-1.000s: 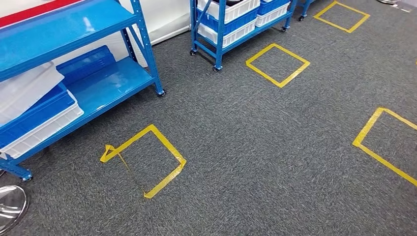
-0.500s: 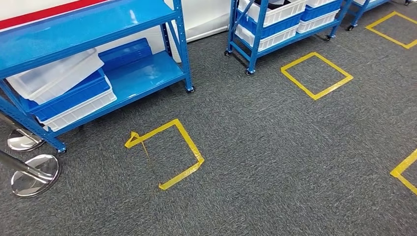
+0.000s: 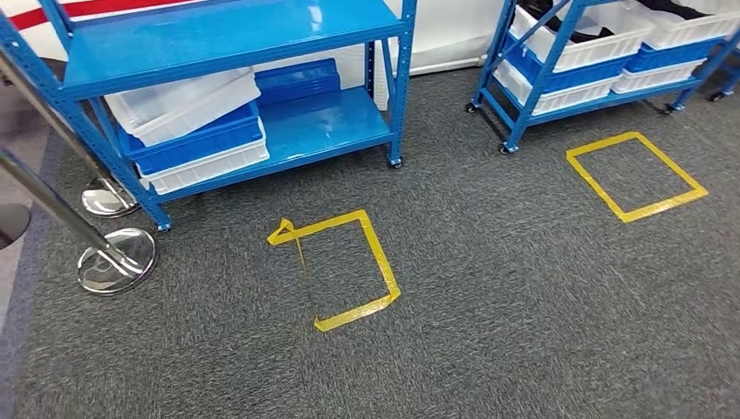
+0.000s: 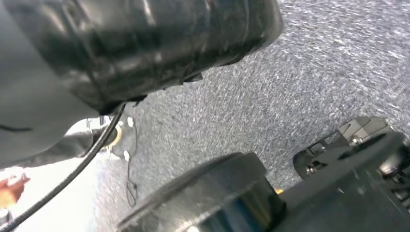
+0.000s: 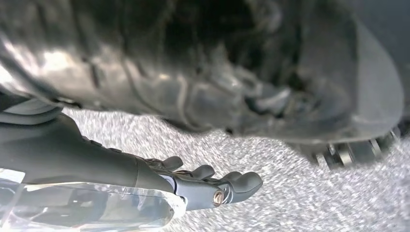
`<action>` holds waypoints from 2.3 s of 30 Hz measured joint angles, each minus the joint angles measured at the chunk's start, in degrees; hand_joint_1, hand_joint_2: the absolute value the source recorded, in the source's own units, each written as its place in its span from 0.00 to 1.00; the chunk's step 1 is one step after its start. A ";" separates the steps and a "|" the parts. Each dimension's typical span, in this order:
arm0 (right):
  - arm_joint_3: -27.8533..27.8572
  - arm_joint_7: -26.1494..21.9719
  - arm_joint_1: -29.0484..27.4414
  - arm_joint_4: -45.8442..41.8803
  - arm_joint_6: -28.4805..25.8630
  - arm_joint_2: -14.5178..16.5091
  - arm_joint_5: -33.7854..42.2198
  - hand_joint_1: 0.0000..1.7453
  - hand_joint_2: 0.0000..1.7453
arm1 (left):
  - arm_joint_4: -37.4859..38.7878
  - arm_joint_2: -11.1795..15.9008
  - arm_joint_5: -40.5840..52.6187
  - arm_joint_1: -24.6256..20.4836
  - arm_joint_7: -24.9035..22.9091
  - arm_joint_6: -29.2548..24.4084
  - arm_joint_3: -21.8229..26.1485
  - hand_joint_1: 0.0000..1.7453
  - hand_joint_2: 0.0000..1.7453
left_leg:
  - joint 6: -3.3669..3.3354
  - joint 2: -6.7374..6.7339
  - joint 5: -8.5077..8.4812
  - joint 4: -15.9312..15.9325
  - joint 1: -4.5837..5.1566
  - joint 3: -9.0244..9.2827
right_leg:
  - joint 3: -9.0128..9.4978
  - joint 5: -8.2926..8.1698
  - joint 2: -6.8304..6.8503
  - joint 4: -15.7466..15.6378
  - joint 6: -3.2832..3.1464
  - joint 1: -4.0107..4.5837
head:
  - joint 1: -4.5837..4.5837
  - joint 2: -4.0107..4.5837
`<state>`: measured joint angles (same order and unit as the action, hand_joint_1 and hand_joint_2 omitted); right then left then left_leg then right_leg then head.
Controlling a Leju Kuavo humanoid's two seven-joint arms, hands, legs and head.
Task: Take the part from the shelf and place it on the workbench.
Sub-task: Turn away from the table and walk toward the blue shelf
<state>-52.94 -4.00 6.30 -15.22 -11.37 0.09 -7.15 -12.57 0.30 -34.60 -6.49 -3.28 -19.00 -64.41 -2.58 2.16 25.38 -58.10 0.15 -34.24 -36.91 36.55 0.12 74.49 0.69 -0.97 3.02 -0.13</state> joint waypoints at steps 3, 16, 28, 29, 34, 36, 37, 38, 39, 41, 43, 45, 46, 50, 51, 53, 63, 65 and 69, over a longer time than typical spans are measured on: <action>0.00 -0.33 0.13 0.01 0.45 0.00 1.16 0.00 0.00 | 0.00 -0.01 -0.16 0.22 -0.05 0.48 0.01 0.00 0.00 | 0.28 1.40 0.70 -0.72 0.00 0.35 | 2.17 -6.74 -0.44 -8.44 -0.16 -0.12 | -0.05 0.00; 0.00 -0.59 0.22 0.08 0.97 -0.02 3.34 0.00 0.00 | 0.00 -0.03 -0.74 0.25 -0.55 0.95 0.00 0.00 0.00 | 3.25 -1.36 5.56 -15.13 -0.62 -7.61 | 5.73 -7.78 0.40 -14.72 -2.50 0.39 | 0.64 0.00; 0.00 -0.60 0.51 0.07 0.98 0.03 3.91 0.00 0.00 | 0.00 0.17 -0.81 0.16 -0.52 0.78 0.00 0.00 0.00 | 0.01 -1.54 1.56 0.22 0.03 1.78 | 2.57 -2.98 0.34 -5.20 0.04 0.21 | 0.21 0.00; 0.00 -0.61 0.47 0.07 0.99 0.03 3.95 0.00 0.00 | 0.00 0.17 -0.81 0.13 -0.46 0.78 0.00 0.00 0.00 | -0.18 -1.52 1.89 0.21 0.07 2.08 | 0.20 -1.93 0.25 -1.87 0.11 0.25 | 0.15 0.00; 0.00 -0.67 0.13 0.07 0.98 0.02 4.26 0.00 0.00 | 0.00 0.13 -0.91 0.39 -0.26 0.79 0.00 0.00 0.00 | 0.31 -1.00 4.13 0.14 0.06 4.99 | -0.87 -9.45 0.02 -7.56 -0.03 0.26 | 0.12 0.00; 0.00 -0.70 0.19 0.07 0.96 0.02 4.40 0.00 0.00 | -0.02 0.09 -0.98 0.23 -0.17 0.70 0.00 0.00 0.00 | 0.95 -0.85 5.03 0.05 0.08 5.67 | 0.65 -10.62 -0.10 -12.35 -0.55 0.53 | 0.05 0.00; 0.00 -0.71 0.17 0.07 0.96 0.02 4.47 0.00 0.00 | -0.03 0.08 -1.03 0.16 -0.13 0.65 0.00 0.00 0.00 | 1.30 -0.80 5.30 -0.05 0.10 5.93 | 0.94 -10.42 -0.14 -13.14 -0.95 0.66 | 0.04 0.00; 0.00 -0.72 0.10 0.08 0.95 0.01 4.54 0.00 0.00 | -0.05 0.08 -1.09 0.09 -0.09 0.60 0.00 0.00 0.00 | 1.63 -0.78 5.45 -0.16 0.13 6.10 | 1.19 -10.16 -0.10 -13.58 -1.41 0.77 | 0.01 0.00; 0.00 -0.73 0.01 0.08 0.95 0.01 4.61 0.00 0.00 | -0.07 0.08 -1.14 0.08 -0.08 0.55 0.00 0.00 0.00 | 1.88 -0.81 5.61 -0.29 0.12 6.20 | 1.65 -10.53 -0.08 -13.66 -1.83 0.69 | 0.01 -0.01; 0.00 -0.74 -0.10 0.09 0.93 -0.01 4.74 0.00 0.00 | -0.07 0.09 -1.23 0.07 -0.09 0.48 0.00 0.00 0.00 | 2.29 -1.04 5.88 -2.84 0.02 5.19 | 2.69 -10.28 -0.05 -14.22 -2.50 0.59 | 0.21 -0.01; 0.00 -0.75 0.04 0.09 0.93 -0.02 4.85 0.00 0.00 | -0.07 0.09 -1.30 -0.04 -0.09 0.44 0.00 0.00 0.00 | 2.72 -1.32 7.10 -9.13 -0.17 1.28 | 3.65 -9.81 0.00 -14.66 -2.91 0.59 | 0.47 -0.01; 0.00 -0.75 0.10 0.10 0.93 -0.01 4.91 0.00 0.00 | -0.08 0.04 -1.34 0.06 -0.09 0.45 0.00 0.00 0.00 | 2.98 -1.41 8.92 -14.56 -0.25 -3.25 | 4.65 -9.00 -0.01 -14.77 -3.13 0.69 | 0.50 0.00; 0.00 -0.74 0.05 0.12 0.93 0.00 4.95 0.00 0.00 | -0.08 0.01 -1.36 0.20 -0.09 0.45 0.00 0.00 0.00 | 2.98 -1.42 9.16 -15.13 -0.26 -4.62 | 5.34 -8.47 -0.06 -14.77 -3.18 0.79 | 0.52 0.00; -0.01 -0.74 -0.08 0.15 0.94 0.09 5.10 0.00 0.00 | -0.08 0.08 -1.42 0.40 -0.04 0.39 0.00 0.00 0.00 | 1.25 -1.73 1.34 -5.03 0.65 -3.84 | 8.35 -6.19 -0.18 -14.87 -3.11 1.16 | 0.37 0.00; -0.01 -0.74 -0.02 0.14 0.93 0.17 5.17 0.00 0.00 | -0.07 0.15 -1.43 0.36 0.00 0.37 0.00 0.00 0.00 | 0.59 -1.78 0.13 -2.94 1.12 -3.48 | 8.74 -5.72 -0.20 -14.94 -2.89 1.13 | 0.28 0.00; -0.02 -0.74 0.07 0.13 0.93 0.39 5.28 0.00 0.00 | -0.07 0.30 -1.46 0.40 0.11 0.29 0.00 0.00 0.00 | -0.22 -1.65 -0.47 -1.08 1.69 -2.87 | 9.49 -5.53 -0.23 -14.68 -2.34 1.03 | 0.09 0.00; -0.02 -0.74 -0.08 0.14 0.88 0.38 5.38 0.00 0.00 | -0.13 0.06 -1.52 0.31 0.28 0.22 0.00 0.00 0.00 | -0.48 -1.08 2.42 1.03 0.75 3.94 | 0.89 -4.37 -0.20 -3.99 -0.06 0.09 | -0.34 0.00; -0.05 -0.74 -0.33 0.16 0.90 0.34 5.40 0.00 0.00 | -0.12 0.01 -1.51 0.39 0.28 0.22 0.00 0.00 0.00 | 0.22 -0.93 3.78 0.52 0.39 4.91 | 1.63 -9.26 -0.46 -9.34 0.28 0.00 | -0.40 0.00; -0.11 -0.76 -0.16 0.18 0.87 0.35 5.45 0.00 0.00 | -0.13 -0.02 -1.50 -0.22 0.28 0.17 0.00 0.00 0.00 | 1.40 -0.85 4.82 -0.08 0.28 4.38 | 1.87 -9.88 -0.77 -13.72 -1.19 0.38 | -0.54 0.00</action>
<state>-53.05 -4.76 6.14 -15.04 -10.50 0.44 -1.70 -12.70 0.28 -36.10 -6.70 -2.99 -18.84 -64.41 -1.18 1.30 30.20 -58.18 0.43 -29.86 -35.04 26.67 -0.64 60.76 -0.50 -0.60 2.47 -0.13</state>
